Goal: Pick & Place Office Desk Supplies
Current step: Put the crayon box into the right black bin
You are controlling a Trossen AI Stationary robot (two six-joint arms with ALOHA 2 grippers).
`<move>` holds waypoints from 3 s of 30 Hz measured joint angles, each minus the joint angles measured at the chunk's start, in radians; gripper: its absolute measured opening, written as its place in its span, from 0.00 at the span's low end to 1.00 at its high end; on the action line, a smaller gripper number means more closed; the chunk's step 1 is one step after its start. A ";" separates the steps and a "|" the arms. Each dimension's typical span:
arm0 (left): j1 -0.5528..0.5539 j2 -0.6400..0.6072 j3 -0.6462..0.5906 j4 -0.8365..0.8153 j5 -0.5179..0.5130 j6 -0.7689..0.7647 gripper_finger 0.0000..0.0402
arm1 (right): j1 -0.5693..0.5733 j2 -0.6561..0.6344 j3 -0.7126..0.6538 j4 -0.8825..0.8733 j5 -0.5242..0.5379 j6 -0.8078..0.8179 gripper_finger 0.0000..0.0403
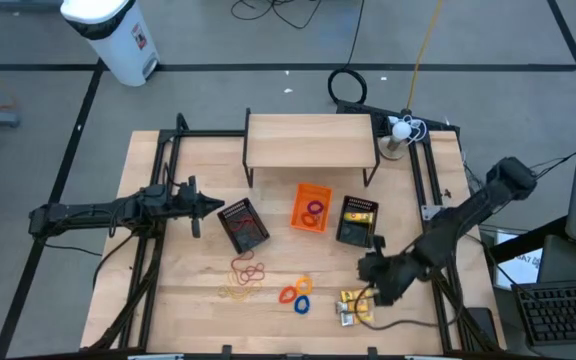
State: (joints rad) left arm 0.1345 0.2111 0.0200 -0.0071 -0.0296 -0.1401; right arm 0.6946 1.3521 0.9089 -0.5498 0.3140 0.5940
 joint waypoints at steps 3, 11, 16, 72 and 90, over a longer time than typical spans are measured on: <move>0.000 0.000 0.000 0.000 0.000 0.000 0.02 | 0.046 0.060 0.000 -0.001 -0.001 0.058 0.44; 0.000 0.000 0.000 0.000 0.002 -0.005 0.02 | 0.122 0.177 0.000 0.020 -0.001 0.217 0.62; 0.000 0.000 0.000 0.000 0.002 -0.005 0.02 | 0.139 0.210 0.001 0.052 -0.004 0.212 0.62; 0.000 0.000 0.000 0.000 0.002 0.004 0.02 | 0.101 -0.395 -0.319 0.690 0.022 -0.470 0.18; 0.000 0.000 0.000 0.000 0.002 0.012 0.02 | -0.104 -1.180 -0.637 0.556 0.109 -0.516 0.18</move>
State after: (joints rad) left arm 0.1345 0.2111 0.0200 -0.0076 -0.0280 -0.1285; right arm 0.5908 0.1724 0.2715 0.0062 0.4226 0.0780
